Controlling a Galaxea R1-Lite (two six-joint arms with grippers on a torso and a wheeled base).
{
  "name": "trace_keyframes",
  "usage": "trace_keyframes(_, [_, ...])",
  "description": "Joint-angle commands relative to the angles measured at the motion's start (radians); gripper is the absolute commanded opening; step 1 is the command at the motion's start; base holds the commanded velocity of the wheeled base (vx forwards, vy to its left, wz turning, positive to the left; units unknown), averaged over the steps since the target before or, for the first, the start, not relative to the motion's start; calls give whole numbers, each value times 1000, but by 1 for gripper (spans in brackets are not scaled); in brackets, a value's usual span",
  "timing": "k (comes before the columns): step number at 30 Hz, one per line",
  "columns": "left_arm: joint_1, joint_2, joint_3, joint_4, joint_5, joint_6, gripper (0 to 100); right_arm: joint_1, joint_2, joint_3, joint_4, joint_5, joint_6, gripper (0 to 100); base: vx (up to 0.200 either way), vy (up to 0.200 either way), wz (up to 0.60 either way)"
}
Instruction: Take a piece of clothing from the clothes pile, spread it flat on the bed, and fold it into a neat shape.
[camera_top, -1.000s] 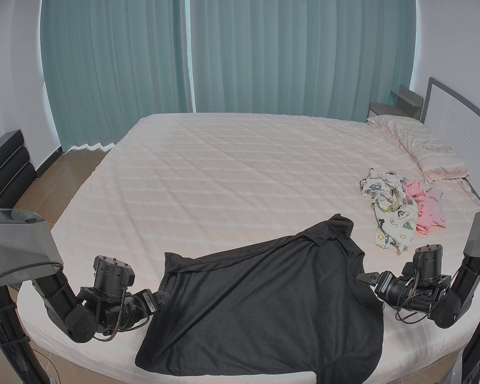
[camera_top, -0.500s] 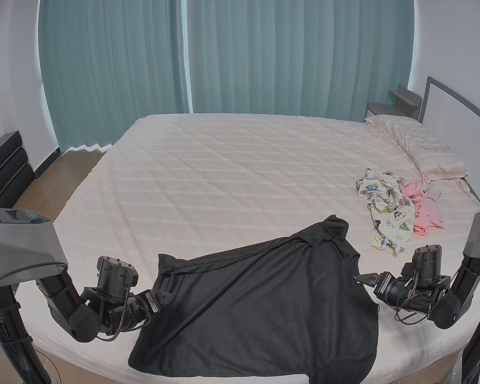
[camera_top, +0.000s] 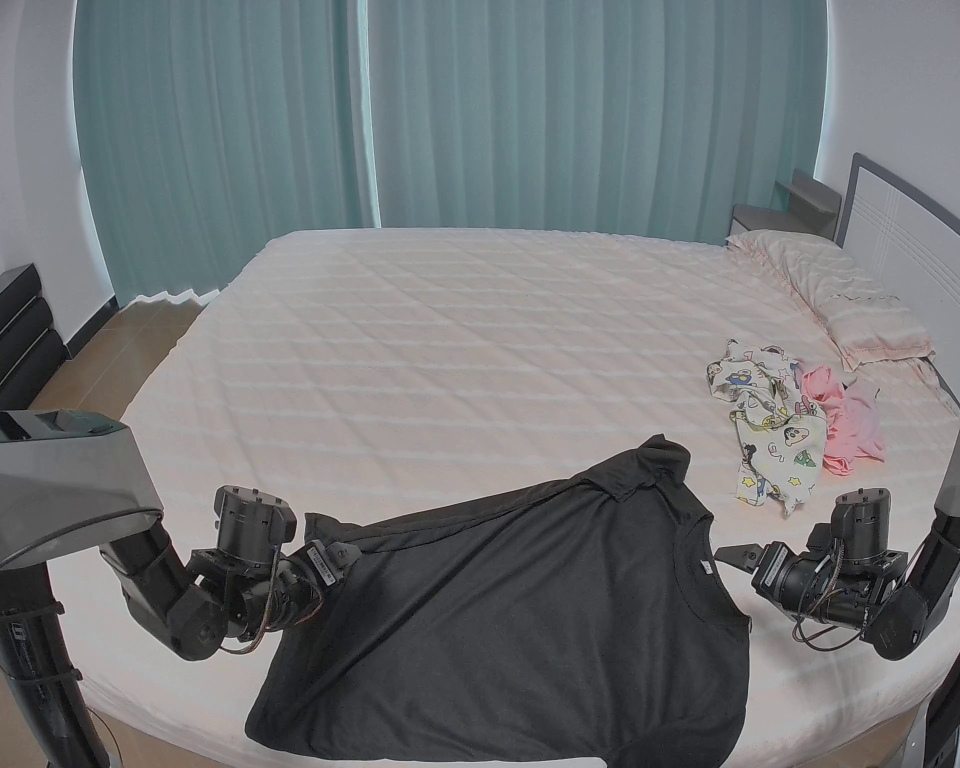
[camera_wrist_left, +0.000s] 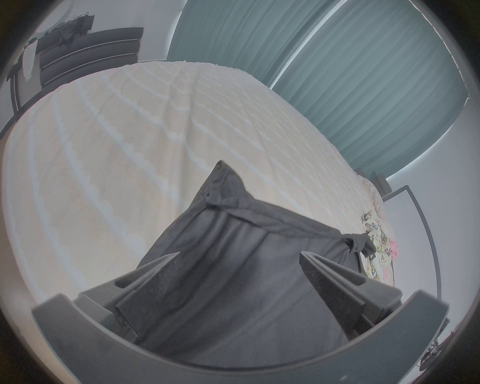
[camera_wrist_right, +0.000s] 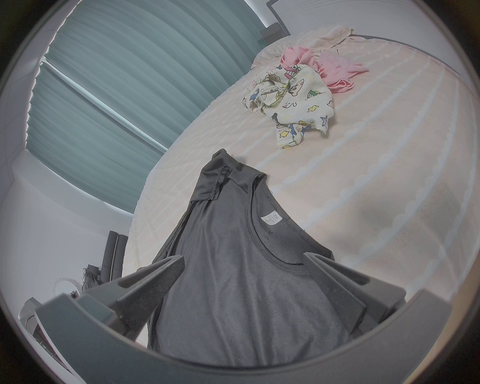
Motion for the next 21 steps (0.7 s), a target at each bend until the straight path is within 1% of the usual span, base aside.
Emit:
trace_keyframes(1, [-4, 90, -105, 25, 7, 1, 100, 0, -19, 9, -1, 2, 0, 100, 0, 0, 0])
trace_keyframes(2, [-7, 106, -159, 63, 9, 1, 100, 0, -19, 9, -1, 2, 2, 100, 0, 0, 0])
trace_keyframes(7, [-10, 175, -311, 183, 10, -9, 100, 0, -19, 12, -1, 2, 3, 100, 0, 0, 0])
trace_keyframes(11, [-10, 222, -361, 194, 36, -25, 100, -1, -13, 7, -1, 1, 6, 100, 0, 0, 0])
trace_keyframes(13, [-10, 242, -372, 192, 36, -25, 100, -1, -10, 9, -2, 1, 6, 100, 0, 0, 0])
trace_keyframes(15, [-2, 258, -393, 192, 39, -25, 100, -1, -12, 9, -1, 2, 8, 100, 0, 0, 0])
trace_keyframes(18, [19, 273, -433, 190, 72, -25, 100, -1, -13, 7, -2, 2, 8, 100, 0, 0, 0])
trace_keyframes(19, [27, 271, -442, 189, 81, -25, 0, -1, -13, 7, -2, 2, 8, 100, 0, 0, 0])
trace_keyframes(21, [35, 267, -446, 189, 87, -27, 0, -1, -13, 9, -2, 2, 9, 100, 0, 0, 0])
